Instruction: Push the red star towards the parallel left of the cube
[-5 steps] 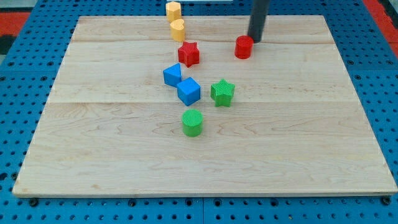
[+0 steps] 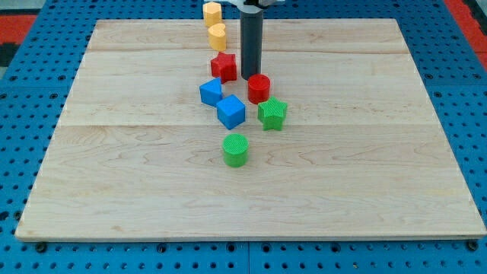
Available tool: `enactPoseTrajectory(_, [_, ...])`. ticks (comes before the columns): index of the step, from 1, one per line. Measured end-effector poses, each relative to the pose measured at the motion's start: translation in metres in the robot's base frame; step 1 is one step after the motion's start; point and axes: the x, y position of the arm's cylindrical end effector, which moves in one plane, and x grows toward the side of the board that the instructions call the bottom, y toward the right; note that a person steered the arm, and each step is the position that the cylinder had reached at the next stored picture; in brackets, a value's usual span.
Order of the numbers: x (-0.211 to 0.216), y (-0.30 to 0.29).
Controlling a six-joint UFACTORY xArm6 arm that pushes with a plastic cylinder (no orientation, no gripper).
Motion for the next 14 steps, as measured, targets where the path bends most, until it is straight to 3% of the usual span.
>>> enactPoseTrajectory(2, [-0.031,-0.006])
enactPoseTrajectory(3, [-0.051,-0.066])
enactPoseTrajectory(4, [-0.033,-0.129])
enactPoseTrajectory(6, [-0.069,-0.105])
enactPoseTrajectory(8, [-0.007,-0.139])
enactPoseTrajectory(9, [-0.050,-0.147])
enactPoseTrajectory(10, [-0.044,-0.098])
enactPoseTrajectory(12, [0.022,-0.155])
enactPoseTrajectory(14, [0.041,-0.146])
